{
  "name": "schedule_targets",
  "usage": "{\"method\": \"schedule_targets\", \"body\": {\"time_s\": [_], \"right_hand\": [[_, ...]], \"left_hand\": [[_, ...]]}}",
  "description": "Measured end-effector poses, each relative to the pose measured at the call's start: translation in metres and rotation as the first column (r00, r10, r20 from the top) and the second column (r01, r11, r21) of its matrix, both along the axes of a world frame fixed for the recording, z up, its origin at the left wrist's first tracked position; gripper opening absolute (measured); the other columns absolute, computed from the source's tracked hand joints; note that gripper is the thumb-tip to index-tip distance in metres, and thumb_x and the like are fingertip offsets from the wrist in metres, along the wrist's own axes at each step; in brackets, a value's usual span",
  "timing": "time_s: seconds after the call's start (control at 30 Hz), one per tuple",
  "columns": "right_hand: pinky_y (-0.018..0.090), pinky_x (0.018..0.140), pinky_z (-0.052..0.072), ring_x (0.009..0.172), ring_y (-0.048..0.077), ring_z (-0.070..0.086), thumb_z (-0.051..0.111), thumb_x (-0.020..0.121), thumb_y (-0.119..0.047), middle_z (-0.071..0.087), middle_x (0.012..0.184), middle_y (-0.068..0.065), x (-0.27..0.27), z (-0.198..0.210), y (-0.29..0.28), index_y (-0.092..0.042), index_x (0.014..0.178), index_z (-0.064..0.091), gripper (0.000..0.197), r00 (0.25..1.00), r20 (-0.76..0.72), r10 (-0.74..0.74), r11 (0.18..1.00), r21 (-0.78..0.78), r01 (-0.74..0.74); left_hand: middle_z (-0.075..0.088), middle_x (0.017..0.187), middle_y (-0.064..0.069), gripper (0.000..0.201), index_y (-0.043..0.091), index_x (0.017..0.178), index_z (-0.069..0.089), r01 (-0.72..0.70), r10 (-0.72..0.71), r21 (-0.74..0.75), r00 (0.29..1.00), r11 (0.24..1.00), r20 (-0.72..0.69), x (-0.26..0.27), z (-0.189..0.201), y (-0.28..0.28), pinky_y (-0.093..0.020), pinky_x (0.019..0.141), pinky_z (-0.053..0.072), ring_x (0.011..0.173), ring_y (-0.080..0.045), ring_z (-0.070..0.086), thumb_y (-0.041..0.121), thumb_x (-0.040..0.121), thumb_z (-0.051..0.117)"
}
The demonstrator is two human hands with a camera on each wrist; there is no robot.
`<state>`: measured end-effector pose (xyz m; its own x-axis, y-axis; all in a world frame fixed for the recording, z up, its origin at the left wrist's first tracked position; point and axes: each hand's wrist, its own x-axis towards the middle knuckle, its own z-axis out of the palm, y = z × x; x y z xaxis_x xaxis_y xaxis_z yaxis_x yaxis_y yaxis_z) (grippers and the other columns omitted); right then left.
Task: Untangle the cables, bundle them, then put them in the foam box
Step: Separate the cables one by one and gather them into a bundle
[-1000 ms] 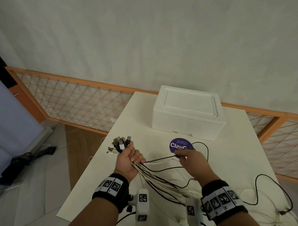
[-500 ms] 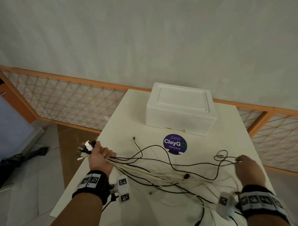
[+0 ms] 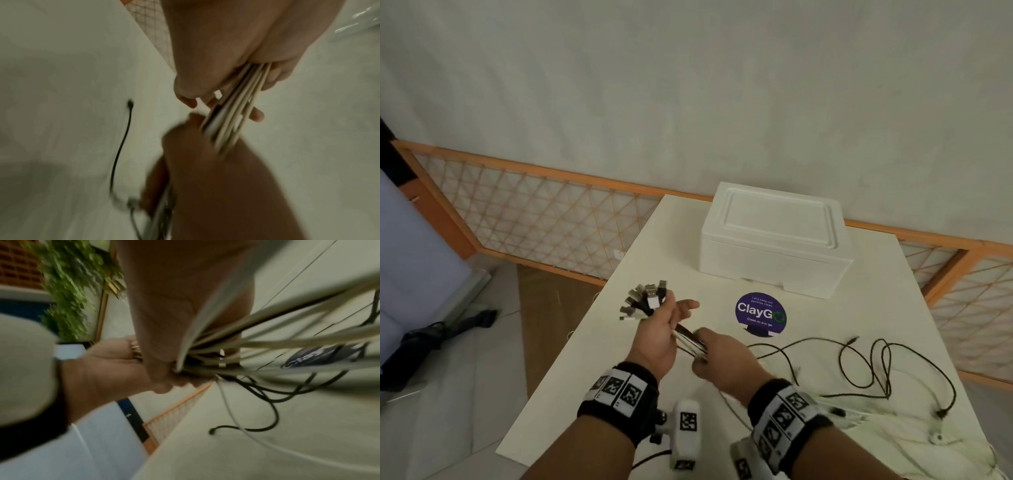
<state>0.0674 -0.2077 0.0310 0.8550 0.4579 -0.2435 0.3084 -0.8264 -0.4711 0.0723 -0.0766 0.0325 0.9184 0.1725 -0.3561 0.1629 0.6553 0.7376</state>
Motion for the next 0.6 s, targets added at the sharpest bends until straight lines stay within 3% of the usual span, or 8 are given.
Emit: {"method": "schedule_targets", "body": {"time_s": [0.07, 0.1, 0.17, 0.27, 0.43, 0.5, 0.53, 0.6], "right_hand": [[0.028, 0.070, 0.040, 0.096, 0.026, 0.061, 0.052, 0.084, -0.030, 0.066, 0.101, 0.002, 0.004, -0.007, -0.027, -0.027, 0.108, 0.051, 0.024, 0.999, 0.047, -0.029, 0.994, -0.103, 0.033], [0.029, 0.071, 0.041, 0.097, 0.026, 0.061, 0.050, 0.084, -0.031, 0.066, 0.102, 0.001, 0.006, -0.012, -0.046, -0.026, 0.106, 0.052, 0.022, 0.997, 0.074, -0.034, 0.983, -0.180, 0.047], [0.029, 0.073, 0.043, 0.100, 0.024, 0.061, 0.048, 0.083, -0.031, 0.066, 0.104, -0.001, 0.007, -0.020, -0.090, -0.027, 0.105, 0.053, 0.023, 0.989, 0.102, -0.111, 0.944, -0.301, 0.137], [0.025, 0.078, 0.043, 0.096, 0.018, 0.064, 0.049, 0.081, -0.040, 0.069, 0.098, -0.005, 0.003, -0.019, -0.158, -0.030, 0.102, 0.054, 0.024, 0.963, 0.205, -0.174, 0.843, -0.474, 0.253], [0.025, 0.069, 0.038, 0.082, 0.007, 0.062, 0.053, 0.078, -0.050, 0.060, 0.072, -0.010, -0.014, -0.012, -0.248, -0.031, 0.082, 0.050, 0.020, 0.871, 0.321, -0.371, 0.689, -0.534, 0.490], [0.027, 0.079, 0.039, 0.097, 0.007, 0.060, 0.058, 0.076, -0.049, 0.064, 0.091, -0.014, -0.014, -0.011, -0.257, -0.037, 0.090, 0.049, 0.021, 0.892, 0.278, -0.357, 0.688, -0.568, 0.452], [0.032, 0.089, 0.038, 0.109, 0.010, 0.055, 0.064, 0.073, -0.049, 0.061, 0.109, -0.015, -0.010, -0.011, -0.255, -0.041, 0.102, 0.048, 0.034, 0.905, 0.191, -0.380, 0.684, -0.600, 0.415], [0.049, 0.103, 0.030, 0.128, 0.020, 0.040, 0.076, 0.062, -0.052, 0.045, 0.136, -0.006, 0.005, -0.008, -0.235, -0.036, 0.135, 0.032, 0.087, 0.904, -0.034, -0.426, 0.687, -0.662, 0.299]], "left_hand": [[0.063, 0.063, -0.006, 0.046, 0.015, 0.059, 0.041, -0.145, 0.132, -0.137, 0.986, 0.980, -0.100, 0.002, 0.003, 0.013, -0.036, 0.082, 0.047, 0.071, -0.020, 0.062, 0.035, 0.099, 0.045], [0.055, 0.053, -0.002, 0.042, 0.016, 0.063, 0.042, -0.236, 0.206, -0.216, 0.967, 0.948, -0.152, 0.003, 0.003, 0.024, -0.036, 0.078, 0.048, 0.062, -0.018, 0.057, 0.036, 0.099, 0.045], [0.036, 0.042, 0.006, 0.040, 0.021, 0.064, 0.038, -0.366, 0.309, -0.286, 0.924, 0.886, -0.225, 0.006, -0.001, 0.049, -0.027, 0.057, 0.042, 0.042, -0.011, 0.038, 0.038, 0.100, 0.044], [0.025, 0.041, 0.008, 0.044, 0.023, 0.062, 0.028, -0.410, 0.335, -0.299, 0.902, 0.861, -0.273, 0.006, -0.014, 0.078, -0.019, 0.041, 0.028, 0.031, -0.008, 0.024, 0.041, 0.100, 0.041], [0.024, 0.047, 0.007, 0.038, 0.021, 0.070, 0.036, -0.486, 0.390, -0.299, 0.861, 0.822, -0.326, 0.007, -0.034, 0.108, -0.019, 0.040, 0.026, 0.037, -0.010, 0.021, 0.045, 0.099, 0.040], [0.025, 0.048, 0.008, 0.037, 0.022, 0.071, 0.037, -0.481, 0.389, -0.303, 0.865, 0.823, -0.315, 0.010, -0.035, 0.109, -0.019, 0.040, 0.027, 0.037, -0.010, 0.021, 0.046, 0.098, 0.042], [0.025, 0.047, 0.008, 0.038, 0.022, 0.069, 0.036, -0.467, 0.381, -0.299, 0.873, 0.833, -0.304, 0.011, -0.034, 0.104, -0.019, 0.041, 0.028, 0.037, -0.009, 0.022, 0.046, 0.098, 0.043], [0.028, 0.046, 0.009, 0.041, 0.022, 0.065, 0.034, -0.414, 0.341, -0.289, 0.900, 0.863, -0.272, 0.011, -0.030, 0.085, -0.020, 0.042, 0.031, 0.037, -0.009, 0.026, 0.045, 0.098, 0.044]]}}
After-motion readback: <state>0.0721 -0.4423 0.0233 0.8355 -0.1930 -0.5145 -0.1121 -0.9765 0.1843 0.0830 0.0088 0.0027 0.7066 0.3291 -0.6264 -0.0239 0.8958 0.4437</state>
